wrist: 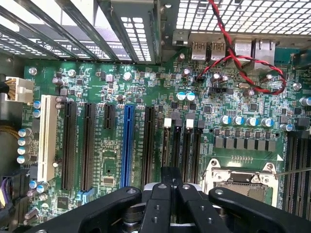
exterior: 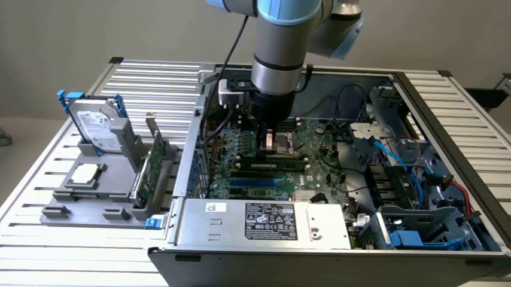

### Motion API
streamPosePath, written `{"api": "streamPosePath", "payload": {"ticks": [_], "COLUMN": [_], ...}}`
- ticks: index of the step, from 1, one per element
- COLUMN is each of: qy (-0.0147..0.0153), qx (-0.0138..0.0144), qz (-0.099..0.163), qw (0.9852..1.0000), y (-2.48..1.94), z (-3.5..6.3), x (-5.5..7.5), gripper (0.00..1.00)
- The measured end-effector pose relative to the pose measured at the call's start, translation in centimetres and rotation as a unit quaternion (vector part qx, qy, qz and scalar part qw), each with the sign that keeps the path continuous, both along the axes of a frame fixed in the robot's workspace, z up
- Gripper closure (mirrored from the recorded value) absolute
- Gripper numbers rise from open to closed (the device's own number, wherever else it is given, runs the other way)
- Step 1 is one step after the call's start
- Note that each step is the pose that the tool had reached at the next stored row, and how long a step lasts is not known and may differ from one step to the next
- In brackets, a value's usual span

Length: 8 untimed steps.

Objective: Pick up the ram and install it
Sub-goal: 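Press down the ram until it locks into place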

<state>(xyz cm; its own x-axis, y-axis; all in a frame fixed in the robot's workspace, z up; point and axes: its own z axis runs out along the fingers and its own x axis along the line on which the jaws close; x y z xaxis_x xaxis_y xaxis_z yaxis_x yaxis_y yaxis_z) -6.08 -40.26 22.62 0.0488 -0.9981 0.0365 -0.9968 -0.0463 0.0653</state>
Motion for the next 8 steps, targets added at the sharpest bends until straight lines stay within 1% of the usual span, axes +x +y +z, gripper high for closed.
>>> {"api": "streamPosePath", "payload": {"ticks": [4, 5, 6, 8], "qy": [-0.0002, -0.0003, -0.0005, 0.0025], "qx": [0.0001, 0.0005, 0.0016, 0.0003], "qz": [0.000, 0.000, 0.000, 0.000], "qw": [1.0000, 1.0000, 1.0000, 1.0000], "y": [0.00, 0.01, 0.04, 0.01], "z": [-0.19, -0.10, 0.18, 1.07], "x": [0.0, 0.0, 0.0, 0.2], "gripper": [0.89, 0.89, 0.89, 0.89]}}
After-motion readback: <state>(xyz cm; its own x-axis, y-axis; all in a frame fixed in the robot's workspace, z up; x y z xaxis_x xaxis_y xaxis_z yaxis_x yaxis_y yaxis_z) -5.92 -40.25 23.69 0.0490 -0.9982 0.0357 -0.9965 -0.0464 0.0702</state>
